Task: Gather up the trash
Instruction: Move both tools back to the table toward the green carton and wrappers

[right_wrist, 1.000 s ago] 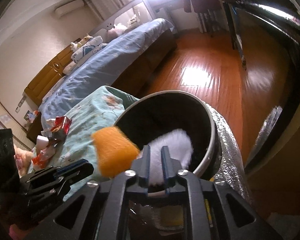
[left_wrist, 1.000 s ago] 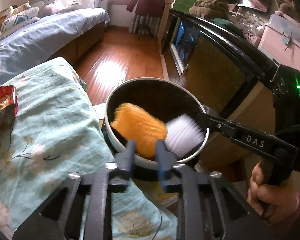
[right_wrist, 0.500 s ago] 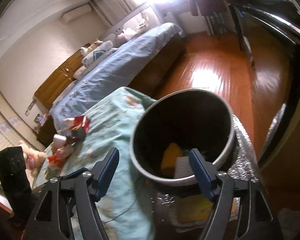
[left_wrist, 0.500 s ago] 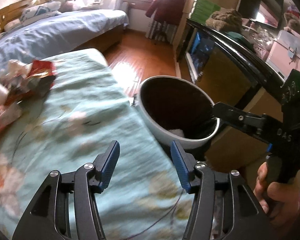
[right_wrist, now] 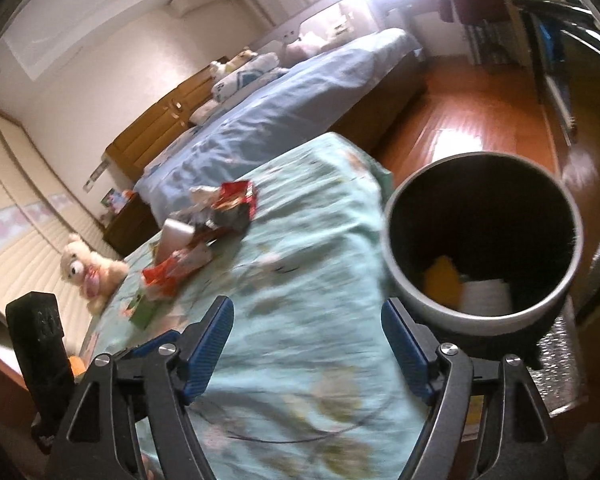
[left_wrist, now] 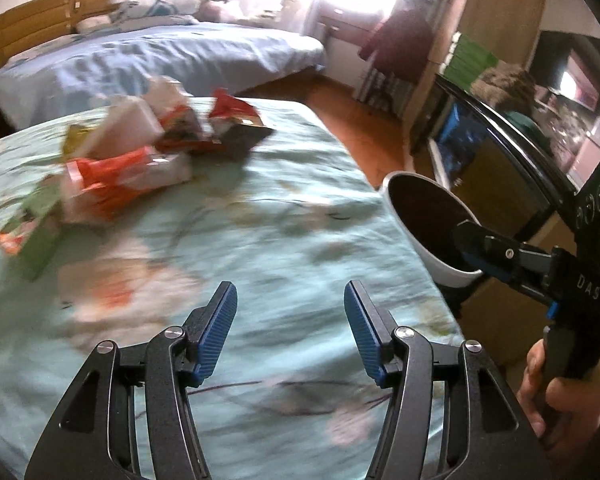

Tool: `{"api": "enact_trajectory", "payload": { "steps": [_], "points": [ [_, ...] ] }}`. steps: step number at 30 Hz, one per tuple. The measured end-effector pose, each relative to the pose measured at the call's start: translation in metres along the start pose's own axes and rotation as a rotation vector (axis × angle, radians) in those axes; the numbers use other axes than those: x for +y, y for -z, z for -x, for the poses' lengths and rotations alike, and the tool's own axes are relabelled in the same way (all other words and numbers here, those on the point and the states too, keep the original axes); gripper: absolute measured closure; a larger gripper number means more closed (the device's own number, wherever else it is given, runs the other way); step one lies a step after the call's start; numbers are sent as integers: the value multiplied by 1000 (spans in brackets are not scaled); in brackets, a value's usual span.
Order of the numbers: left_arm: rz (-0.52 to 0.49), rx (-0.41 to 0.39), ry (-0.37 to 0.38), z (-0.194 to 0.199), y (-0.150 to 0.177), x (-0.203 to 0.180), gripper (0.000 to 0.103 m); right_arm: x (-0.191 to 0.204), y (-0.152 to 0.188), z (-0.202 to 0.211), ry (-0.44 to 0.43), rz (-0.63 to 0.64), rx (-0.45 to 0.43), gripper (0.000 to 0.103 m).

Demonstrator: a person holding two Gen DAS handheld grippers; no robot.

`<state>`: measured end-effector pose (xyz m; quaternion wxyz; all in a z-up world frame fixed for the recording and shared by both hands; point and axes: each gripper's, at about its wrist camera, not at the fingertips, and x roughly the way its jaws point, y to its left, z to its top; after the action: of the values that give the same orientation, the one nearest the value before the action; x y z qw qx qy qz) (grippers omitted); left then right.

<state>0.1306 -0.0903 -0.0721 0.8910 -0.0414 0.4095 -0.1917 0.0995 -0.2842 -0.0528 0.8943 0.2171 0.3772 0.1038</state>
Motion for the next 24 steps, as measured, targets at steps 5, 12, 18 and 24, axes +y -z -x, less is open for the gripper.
{"api": "enact_trajectory", "payload": {
  "steps": [5,12,18,24],
  "points": [
    [49,-19,-33,13,4,31,46,21,6,-16,-31,19,31,25],
    [111,-34,-75,26,12,71,46,53,12,-41,-64,44,79,25],
    [137,-40,-111,32,14,100,46,79,13,-61,-88,71,112,25],
    [164,-50,-140,38,12,126,43,101,14,-80,-111,92,144,25]
  ]
}}
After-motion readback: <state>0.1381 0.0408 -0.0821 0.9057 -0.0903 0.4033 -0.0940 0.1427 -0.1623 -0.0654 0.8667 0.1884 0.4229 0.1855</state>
